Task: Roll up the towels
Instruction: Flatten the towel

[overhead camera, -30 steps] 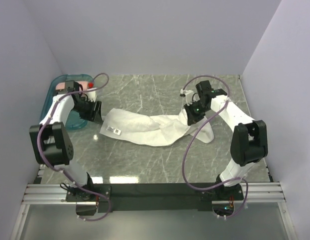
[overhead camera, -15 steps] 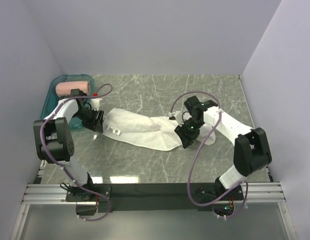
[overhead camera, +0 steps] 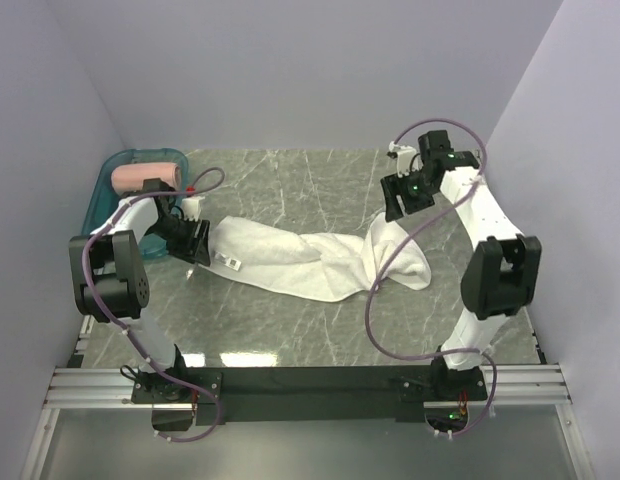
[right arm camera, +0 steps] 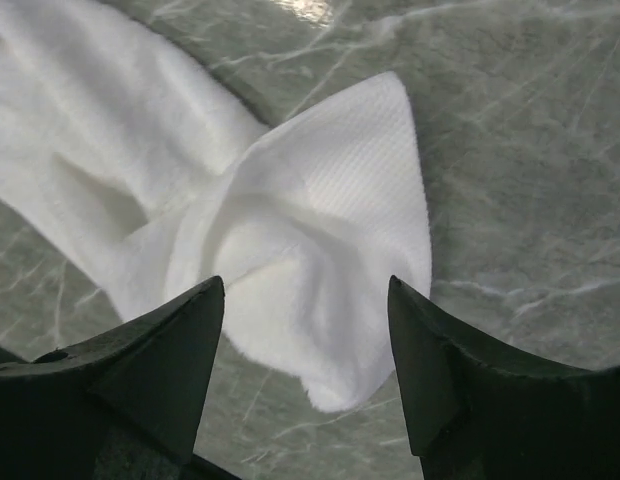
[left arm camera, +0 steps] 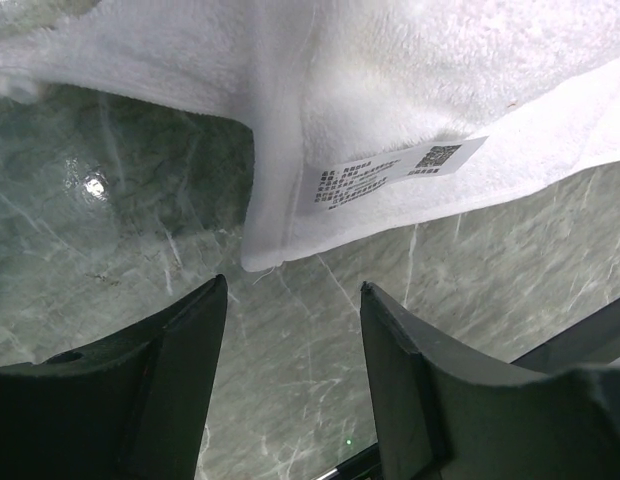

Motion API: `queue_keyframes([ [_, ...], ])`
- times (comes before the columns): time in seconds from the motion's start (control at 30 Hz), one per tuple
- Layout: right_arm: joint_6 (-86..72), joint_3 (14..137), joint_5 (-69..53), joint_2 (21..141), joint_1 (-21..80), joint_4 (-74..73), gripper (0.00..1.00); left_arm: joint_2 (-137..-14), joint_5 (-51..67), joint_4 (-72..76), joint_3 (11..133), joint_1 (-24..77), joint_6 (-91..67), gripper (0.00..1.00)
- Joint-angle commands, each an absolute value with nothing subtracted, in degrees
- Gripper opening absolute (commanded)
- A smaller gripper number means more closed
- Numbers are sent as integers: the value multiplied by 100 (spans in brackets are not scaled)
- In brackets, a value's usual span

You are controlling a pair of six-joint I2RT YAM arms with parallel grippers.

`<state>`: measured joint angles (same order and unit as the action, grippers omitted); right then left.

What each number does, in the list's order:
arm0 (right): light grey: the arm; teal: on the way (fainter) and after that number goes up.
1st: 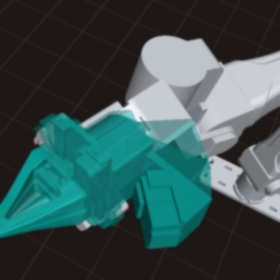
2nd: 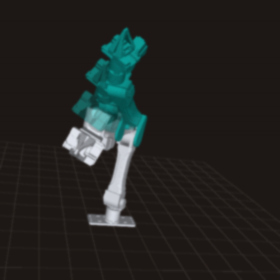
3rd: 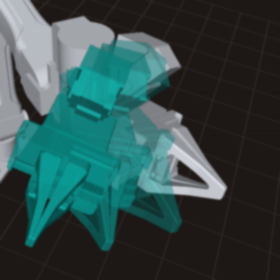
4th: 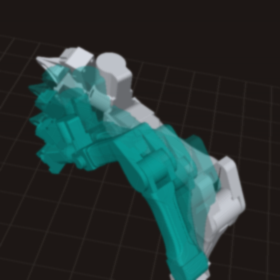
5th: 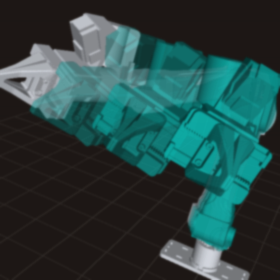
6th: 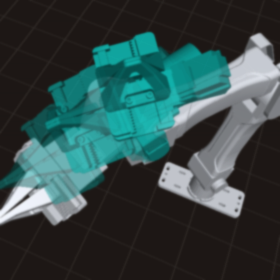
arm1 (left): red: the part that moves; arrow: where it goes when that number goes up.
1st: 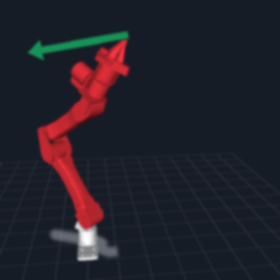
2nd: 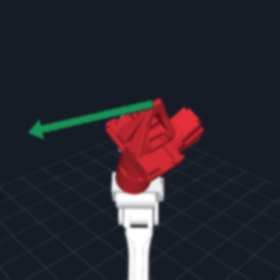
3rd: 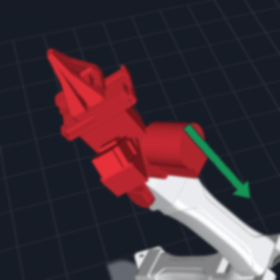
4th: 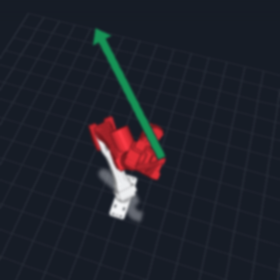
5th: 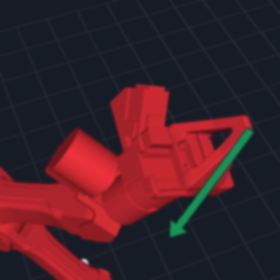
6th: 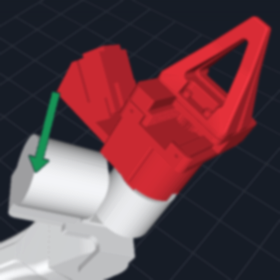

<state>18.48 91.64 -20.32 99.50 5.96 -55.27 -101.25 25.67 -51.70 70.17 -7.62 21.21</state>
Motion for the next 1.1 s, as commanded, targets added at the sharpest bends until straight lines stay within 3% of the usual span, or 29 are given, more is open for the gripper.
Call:
queue_keyframes([
  [0.0, 1582, 9360, -1557, 10449, 642, -5248, 74, -10143, 2812, -5300, 7207, -738, 2083, 62],
  [0.3, 2038, 9764, -1872, 11557, 510, -4861, 76, -10134, 3243, -5739, 7242, -738, 2258, 62],
  [0.67, 3181, 11433, -3365, 12962, 378, -6450, 79, -10292, 3200, -5871, 7444, -738, 2259, 63],
  [0.9, 3419, 11531, -3638, 13175, 387, -6846, 76, -10292, 3129, -5906, 7620, -747, 2171, 63],
  [0.97, 3542, 11575, -3709, 13254, 378, -7074, 74, -10318, 3112, -5880, 7629, -738, 2145, 63],
  [1.03, 3629, 11584, -3797, 13254, 369, -7250, 63, -10327, 3050, -5854, 7629, -747, 2101, 63],
  [1.07, 3647, 11549, -3823, 13210, 352, -7268, 49, -10310, 3041, -5810, 7612, -756, 2083, 63],
])
